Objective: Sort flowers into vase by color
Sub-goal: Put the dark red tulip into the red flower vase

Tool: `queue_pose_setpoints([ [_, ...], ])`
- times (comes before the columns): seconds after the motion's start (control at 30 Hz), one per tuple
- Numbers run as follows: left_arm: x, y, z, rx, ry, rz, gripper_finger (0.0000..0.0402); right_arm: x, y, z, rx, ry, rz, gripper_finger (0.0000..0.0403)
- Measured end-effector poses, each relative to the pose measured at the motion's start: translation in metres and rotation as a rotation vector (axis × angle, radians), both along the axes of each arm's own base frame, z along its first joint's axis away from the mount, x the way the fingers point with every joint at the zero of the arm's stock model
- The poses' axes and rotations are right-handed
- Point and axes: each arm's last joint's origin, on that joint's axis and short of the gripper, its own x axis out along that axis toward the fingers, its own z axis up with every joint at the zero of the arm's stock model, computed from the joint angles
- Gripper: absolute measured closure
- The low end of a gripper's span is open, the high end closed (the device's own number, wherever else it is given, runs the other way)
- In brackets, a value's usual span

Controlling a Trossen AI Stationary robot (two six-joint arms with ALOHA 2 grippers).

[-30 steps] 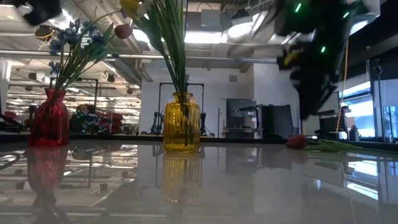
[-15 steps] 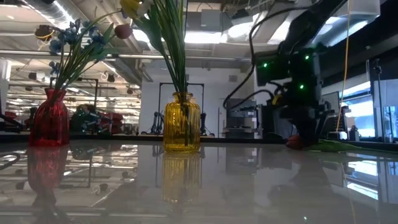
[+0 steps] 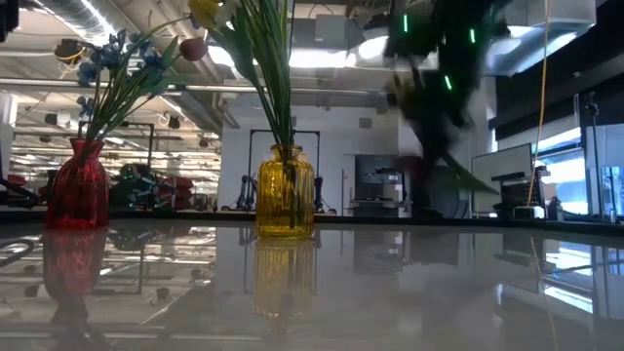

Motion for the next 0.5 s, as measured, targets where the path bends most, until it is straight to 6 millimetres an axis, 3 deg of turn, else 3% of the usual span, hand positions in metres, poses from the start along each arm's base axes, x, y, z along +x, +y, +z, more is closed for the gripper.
queue_pose_setpoints([
  [0.17,0.002,-0.002,0.013,0.025,-0.089,0.003,0.0363,0.015,0.034,0.097,-0.228,-0.311,0.14,0.0393],
  [0.3,0.003,-0.003,0.016,0.028,-0.112,-0.004,0.036,0.011,0.088,0.17,-0.321,-0.595,0.305,0.0385],
  [0.4,0.005,-0.005,0.014,0.03,-0.105,-0.02,0.0343,0.0,0.133,0.203,-0.326,-0.79,0.465,0.0394],
  [0.5,0.012,-0.014,0.01,0.027,-0.098,-0.053,0.0313,-0.011,0.174,0.212,-0.288,-0.911,0.597,0.0395],
])
